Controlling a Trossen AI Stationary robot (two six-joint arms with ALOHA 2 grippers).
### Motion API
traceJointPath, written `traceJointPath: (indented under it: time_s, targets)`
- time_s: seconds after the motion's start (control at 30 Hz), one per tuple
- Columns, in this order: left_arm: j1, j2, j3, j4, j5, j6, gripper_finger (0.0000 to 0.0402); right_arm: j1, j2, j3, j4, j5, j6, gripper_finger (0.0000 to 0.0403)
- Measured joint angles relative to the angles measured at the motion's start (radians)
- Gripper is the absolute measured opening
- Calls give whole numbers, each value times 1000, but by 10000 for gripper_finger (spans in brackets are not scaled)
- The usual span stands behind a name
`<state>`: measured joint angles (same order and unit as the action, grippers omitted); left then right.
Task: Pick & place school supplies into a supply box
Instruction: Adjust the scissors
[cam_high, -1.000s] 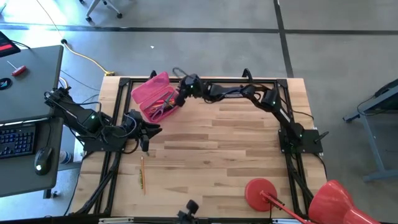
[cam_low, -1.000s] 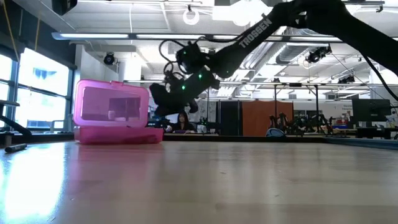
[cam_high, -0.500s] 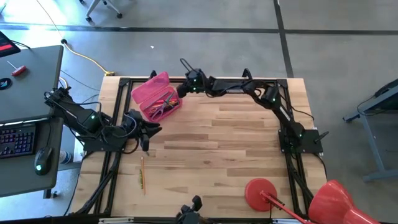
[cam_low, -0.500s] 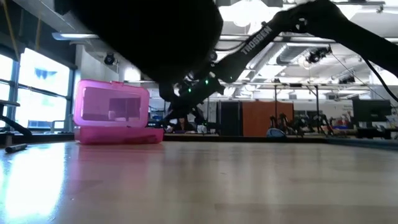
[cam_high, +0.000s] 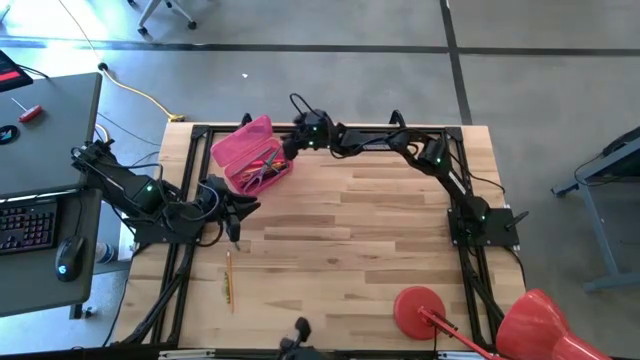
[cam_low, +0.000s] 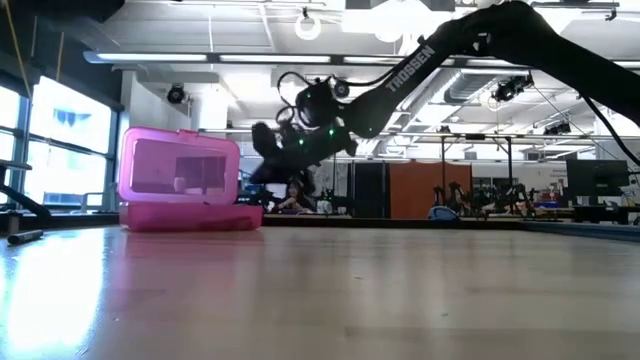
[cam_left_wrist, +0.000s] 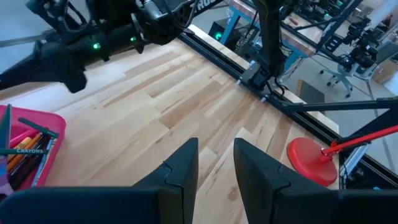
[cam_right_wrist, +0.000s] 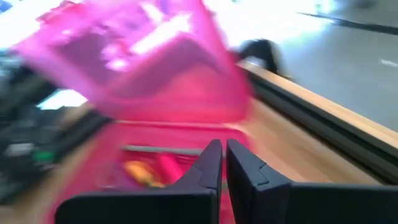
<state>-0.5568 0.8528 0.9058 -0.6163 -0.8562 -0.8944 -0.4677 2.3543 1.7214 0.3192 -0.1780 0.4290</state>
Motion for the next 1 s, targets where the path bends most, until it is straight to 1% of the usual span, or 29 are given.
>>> traceJointPath:
  time_s: [0.07,0.1,0.13,0.23,0.33,0.43,0.5,0.57,0.7,0.77,0.83,0.9,0.93,1.0]
  targets:
    - [0,0,0,0,0,0,134,12,-1,0,65,-68,-1,0]
    - [0,0,0,0,0,0,134,22,-3,0,81,-75,-3,0]
    - [0,0,0,0,0,0,134,34,-5,0,84,-64,-9,0]
    - [0,0,0,1,-1,0,134,73,-2,1,33,29,-38,0]
    - [0,0,0,2,-3,5,134,107,8,-2,-12,53,-64,0]
    - [0,0,0,5,-3,8,134,138,6,0,-19,87,-71,0]
    - [0,0,0,4,7,8,134,154,6,1,-37,80,-71,0]
    - [0,0,0,-12,23,19,134,171,6,0,-57,45,-72,0]
    - [0,0,0,-33,28,58,134,214,-4,0,-68,-10,-134,0]
    - [0,0,0,-36,-1,53,134,234,-30,-1,-99,-2,-162,0]
    - [0,1,0,-40,-57,54,134,252,-70,-2,-145,5,-202,0]
    - [0,1,0,-55,-97,80,134,270,-122,0,-227,20,-260,0]
    - [1,2,0,-63,-118,89,134,281,-151,0,-278,39,-289,0]
    - [1,2,0,-83,-144,95,134,310,-200,0,-375,124,-361,0]
